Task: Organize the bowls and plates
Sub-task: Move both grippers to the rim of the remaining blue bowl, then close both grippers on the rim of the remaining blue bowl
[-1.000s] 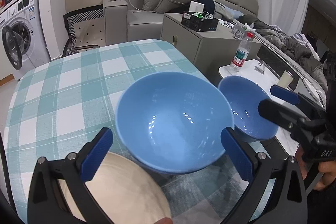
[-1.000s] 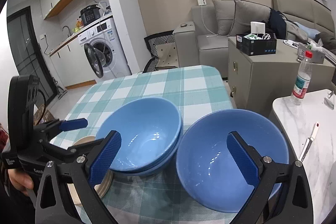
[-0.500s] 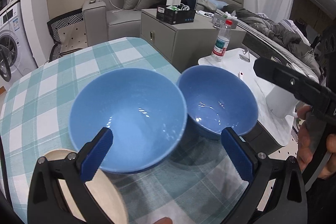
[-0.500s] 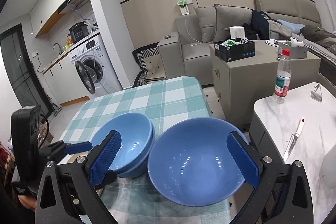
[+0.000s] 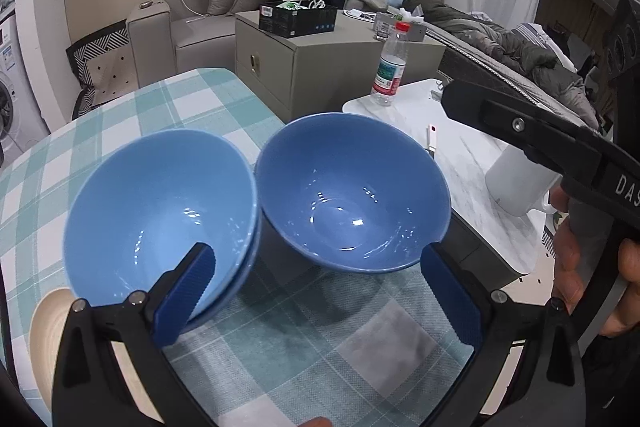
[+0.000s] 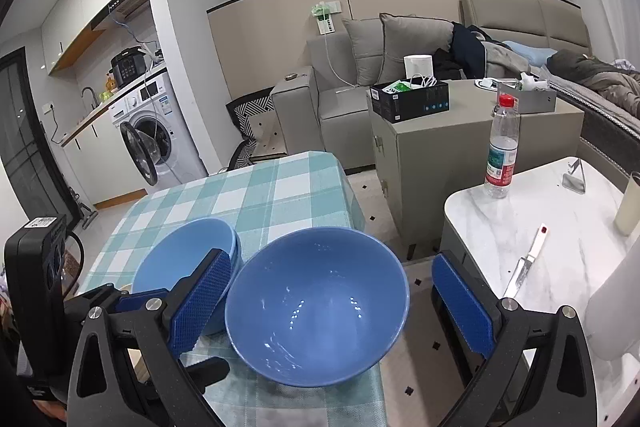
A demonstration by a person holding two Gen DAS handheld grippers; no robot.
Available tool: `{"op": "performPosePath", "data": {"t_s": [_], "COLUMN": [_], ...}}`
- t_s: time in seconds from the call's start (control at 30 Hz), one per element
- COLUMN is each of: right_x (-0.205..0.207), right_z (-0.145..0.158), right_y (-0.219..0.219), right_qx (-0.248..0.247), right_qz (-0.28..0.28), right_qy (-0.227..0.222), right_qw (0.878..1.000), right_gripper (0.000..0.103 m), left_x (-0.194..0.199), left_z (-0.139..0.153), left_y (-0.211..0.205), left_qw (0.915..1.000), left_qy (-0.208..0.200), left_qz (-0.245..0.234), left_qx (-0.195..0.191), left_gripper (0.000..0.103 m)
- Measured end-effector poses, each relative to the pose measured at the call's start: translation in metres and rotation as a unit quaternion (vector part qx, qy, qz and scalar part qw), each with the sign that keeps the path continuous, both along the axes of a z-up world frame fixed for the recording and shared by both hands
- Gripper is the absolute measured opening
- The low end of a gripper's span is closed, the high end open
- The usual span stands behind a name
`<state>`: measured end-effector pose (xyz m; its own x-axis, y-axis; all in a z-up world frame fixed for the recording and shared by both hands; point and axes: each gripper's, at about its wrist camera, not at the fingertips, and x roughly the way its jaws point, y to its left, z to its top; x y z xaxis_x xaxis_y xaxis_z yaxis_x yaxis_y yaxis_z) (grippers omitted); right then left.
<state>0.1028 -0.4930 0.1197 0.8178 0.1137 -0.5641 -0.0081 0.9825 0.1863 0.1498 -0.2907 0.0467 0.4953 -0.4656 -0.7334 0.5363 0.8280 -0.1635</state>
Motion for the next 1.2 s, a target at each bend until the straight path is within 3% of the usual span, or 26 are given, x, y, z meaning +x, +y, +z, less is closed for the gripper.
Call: {"op": "performPosePath", "data": {"t_s": [0.23, 0.57, 1.2], "right_x": [0.008, 0.008, 0.034], "right_z": [-0.010, -0.019, -0.050], "right_y": [-0.007, -0.030, -0.042], "right_qx": [0.000, 0.023, 0.029], "right_qz": [-0.011, -0.035, -0.048], "right_qy": [0.021, 0.029, 0.061], "right_qw": [1.000, 0.999, 0.997], "right_gripper": [0.102, 0.102, 0.102], "left_x": [0.001, -0.001, 0.004], "left_z": [-0.002, 0.000, -0.019], "left_y": [-0.008, -0.016, -0.028], "left_qw": [1.0000, 0.9983, 0.9984], "left_qy": [0.006, 0.032, 0.049], "left_qz": [0.001, -0.030, -0.015], "left_qx": [-0.004, -0.038, -0.025], "left_gripper": [0.103, 0.099, 0.096]}}
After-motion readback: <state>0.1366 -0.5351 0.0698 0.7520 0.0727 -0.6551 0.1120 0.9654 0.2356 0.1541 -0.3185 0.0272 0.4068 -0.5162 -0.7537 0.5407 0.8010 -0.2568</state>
